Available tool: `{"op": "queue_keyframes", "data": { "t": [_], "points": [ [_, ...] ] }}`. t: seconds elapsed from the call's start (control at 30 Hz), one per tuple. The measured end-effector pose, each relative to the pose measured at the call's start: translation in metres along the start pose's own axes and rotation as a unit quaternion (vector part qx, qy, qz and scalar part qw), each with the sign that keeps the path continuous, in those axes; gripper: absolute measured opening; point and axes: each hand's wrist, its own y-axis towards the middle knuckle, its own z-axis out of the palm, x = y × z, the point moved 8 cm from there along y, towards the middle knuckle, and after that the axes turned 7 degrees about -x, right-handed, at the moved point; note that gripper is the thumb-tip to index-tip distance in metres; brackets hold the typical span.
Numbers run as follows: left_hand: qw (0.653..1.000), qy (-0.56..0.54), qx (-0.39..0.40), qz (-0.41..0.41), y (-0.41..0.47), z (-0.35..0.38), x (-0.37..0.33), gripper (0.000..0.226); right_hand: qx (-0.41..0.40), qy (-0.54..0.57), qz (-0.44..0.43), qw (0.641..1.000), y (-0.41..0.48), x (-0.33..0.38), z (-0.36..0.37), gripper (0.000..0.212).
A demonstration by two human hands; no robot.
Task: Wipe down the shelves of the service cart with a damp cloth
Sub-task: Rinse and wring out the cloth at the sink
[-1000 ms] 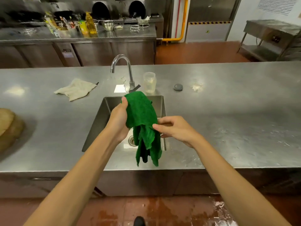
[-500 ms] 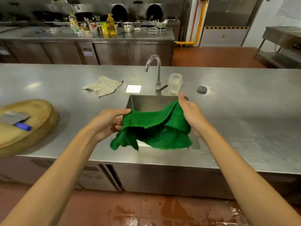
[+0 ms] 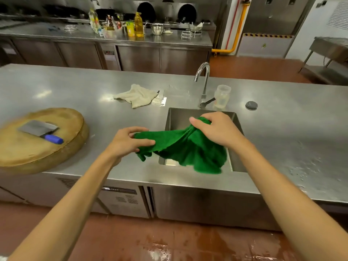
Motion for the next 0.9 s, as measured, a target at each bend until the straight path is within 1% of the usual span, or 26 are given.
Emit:
{"op": "queue_keyframes", "data": {
  "t": [0.07,0.13,0.17,0.23,0.27,0.3,0.33,0.37,0.4,0.43,0.5,0.53,0.57,0.63,0.67,0.7,0.8,0.83,0.9],
  "points": [
    [0.996,0.077,0.009,0.049,0.002,-0.001,-0.002,0.067,-0.001,0.028,-0.002,1.000,0.004,0.011,0.006,0.058],
    [0.986,0.141,0.009,0.091,0.006,0.001,-0.005,0.078,0.009,0.068,0.003,0.998,0.010,0.017,0.011,0.053],
    [0.982,0.150,0.009,0.111,0.008,0.003,-0.007,0.075,0.008,0.085,0.003,0.996,0.014,0.018,0.013,0.052],
    [0.980,0.135,0.011,0.149,0.008,0.008,-0.013,0.051,-0.009,0.119,-0.003,0.993,0.020,0.023,0.012,0.056],
    [0.977,0.140,-0.002,0.162,0.011,0.009,-0.013,0.042,-0.014,0.132,-0.006,0.991,0.024,0.026,0.012,0.059],
    [0.973,0.154,-0.023,0.171,0.016,0.007,-0.012,0.040,-0.011,0.142,-0.008,0.990,0.028,0.029,0.012,0.061],
    [0.968,0.185,-0.046,0.165,0.022,0.004,-0.009,0.039,-0.004,0.150,-0.013,0.989,0.033,0.032,0.014,0.060],
    [0.965,0.206,-0.052,0.154,0.026,0.003,-0.009,0.038,0.003,0.156,-0.021,0.988,0.038,0.035,0.017,0.060],
    [0.966,0.208,-0.045,0.147,0.026,0.004,-0.012,0.042,0.008,0.159,-0.032,0.987,0.044,0.039,0.020,0.061],
    [0.973,0.179,-0.029,0.144,0.025,0.007,-0.016,0.051,0.012,0.154,-0.048,0.987,0.051,0.044,0.024,0.061],
    [0.988,0.065,0.034,0.137,0.019,0.021,-0.032,0.062,0.020,0.121,-0.083,0.989,0.062,0.054,0.036,0.060],
    [0.988,0.036,0.065,0.134,0.018,0.031,-0.038,0.063,0.025,0.100,-0.098,0.990,0.067,0.058,0.043,0.059],
    [0.986,0.037,0.080,0.140,0.018,0.040,-0.042,0.065,0.030,0.084,-0.110,0.990,0.073,0.060,0.050,0.057],
    [0.986,0.079,0.045,0.143,0.030,0.046,-0.041,0.070,0.041,0.072,-0.119,0.989,0.086,0.060,0.062,0.051],
    [0.987,0.089,0.026,0.134,0.037,0.047,-0.039,0.067,0.048,0.069,-0.120,0.989,0.093,0.058,0.066,0.048],
    [0.990,0.077,0.021,0.117,0.043,0.049,-0.038,0.060,0.056,0.067,-0.121,0.989,0.099,0.055,0.068,0.045],
    [0.998,0.021,0.046,0.032,0.054,0.060,-0.036,0.026,0.075,0.067,-0.126,0.987,0.120,0.042,0.074,0.036],
    [0.999,-0.006,0.048,-0.005,0.057,0.062,-0.034,0.022,0.076,0.073,-0.124,0.987,0.126,0.037,0.077,0.035],
    [0.992,-0.087,0.048,-0.076,0.059,0.066,-0.030,0.028,0.079,0.109,-0.097,0.986,0.139,0.023,0.082,0.029]
  ]
}}
